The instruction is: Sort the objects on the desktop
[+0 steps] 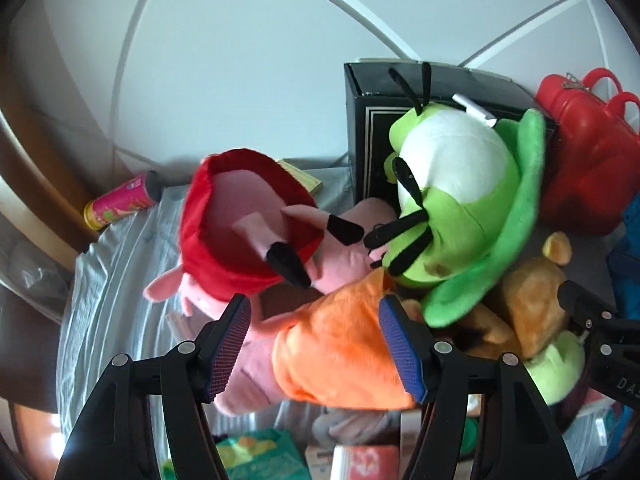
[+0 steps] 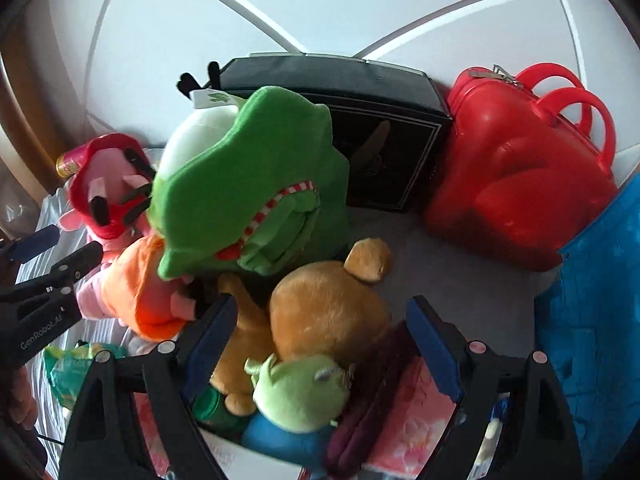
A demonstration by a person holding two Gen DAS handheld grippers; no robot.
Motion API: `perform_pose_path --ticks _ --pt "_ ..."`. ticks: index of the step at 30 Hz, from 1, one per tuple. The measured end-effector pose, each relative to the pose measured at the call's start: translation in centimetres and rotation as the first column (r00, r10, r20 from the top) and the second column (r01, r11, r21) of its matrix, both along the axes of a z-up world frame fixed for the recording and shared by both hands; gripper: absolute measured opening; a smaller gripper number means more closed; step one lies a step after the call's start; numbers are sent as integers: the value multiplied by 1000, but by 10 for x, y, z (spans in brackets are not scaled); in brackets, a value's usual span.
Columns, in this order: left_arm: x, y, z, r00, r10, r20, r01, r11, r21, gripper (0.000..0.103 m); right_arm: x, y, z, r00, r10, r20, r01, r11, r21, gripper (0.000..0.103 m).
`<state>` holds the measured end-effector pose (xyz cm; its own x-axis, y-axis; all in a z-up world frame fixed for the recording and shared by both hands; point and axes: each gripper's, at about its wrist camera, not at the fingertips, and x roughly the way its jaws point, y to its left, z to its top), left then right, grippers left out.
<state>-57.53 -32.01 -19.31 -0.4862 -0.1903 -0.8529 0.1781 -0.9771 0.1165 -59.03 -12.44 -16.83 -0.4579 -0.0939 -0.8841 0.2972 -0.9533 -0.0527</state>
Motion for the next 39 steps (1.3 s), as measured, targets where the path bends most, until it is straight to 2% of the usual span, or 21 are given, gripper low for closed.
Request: perform_pose_path --ticks 3,4,5,9,11,13,16,20,21,23,24,25,28,32,35,36,37,39 --pt "-32 3 -42 997 2 82 -3 1000 16 67 -9 -1 -25 999 5 54 -6 1000 12 87" --pt "-37 3 -56 994 -4 105 0 999 44 67 -12 -1 -33 997 6 72 -8 1000 16 87" --pt "-41 4 -69 991 -12 131 2 997 77 67 -15 -1 -41 996 8 90 -10 1000 20 92" --pt "-27 17 -76 991 -28 130 23 999 42 68 -28 -2 -74 987 13 161 -19 999 36 98" --pt "-11 18 -73 990 -23 140 14 998 62 68 -34 -3 -91 980 15 196 -23 999 43 103" --pt "11 19 -69 989 -14 147 2 997 78 68 -40 -3 -107 973 16 232 -29 998 51 103" --pt "57 31 -55 991 -52 126 42 996 77 68 -3 2 -99 980 34 199 -43 998 42 103" --pt "114 49 -51 985 -86 151 78 995 63 71 52 11 -88 982 57 180 -63 998 29 103" --pt "126 50 -55 982 -86 165 75 994 75 71 66 14 -87 981 62 181 -66 998 19 103" --pt "147 48 -72 973 -75 219 38 985 167 69 92 18 -85 981 76 181 -76 997 -4 103" --pt "159 47 -77 975 -66 211 26 983 183 69 107 21 -83 981 81 176 -80 997 -16 103" --pt "171 48 -76 983 -58 175 28 986 167 69 118 23 -81 982 84 169 -82 996 -20 103" --pt "200 55 -74 987 -60 149 37 988 149 66 145 28 -74 984 93 149 -89 996 -28 103" --pt "231 64 -70 986 -86 145 68 990 124 64 171 38 -67 978 113 176 -106 993 -45 103" --pt "243 63 -68 981 -100 165 79 988 130 62 198 34 -88 921 188 341 -173 982 -72 103" --pt "240 58 -66 982 -95 160 75 990 122 53 202 34 -94 924 179 338 -172 984 -52 103" --pt "240 54 -60 984 -90 155 72 990 118 49 205 33 -98 931 165 326 -166 986 -26 103" --pt "239 42 -45 990 -80 120 63 989 134 50 200 33 -85 951 130 279 -128 991 -25 103"
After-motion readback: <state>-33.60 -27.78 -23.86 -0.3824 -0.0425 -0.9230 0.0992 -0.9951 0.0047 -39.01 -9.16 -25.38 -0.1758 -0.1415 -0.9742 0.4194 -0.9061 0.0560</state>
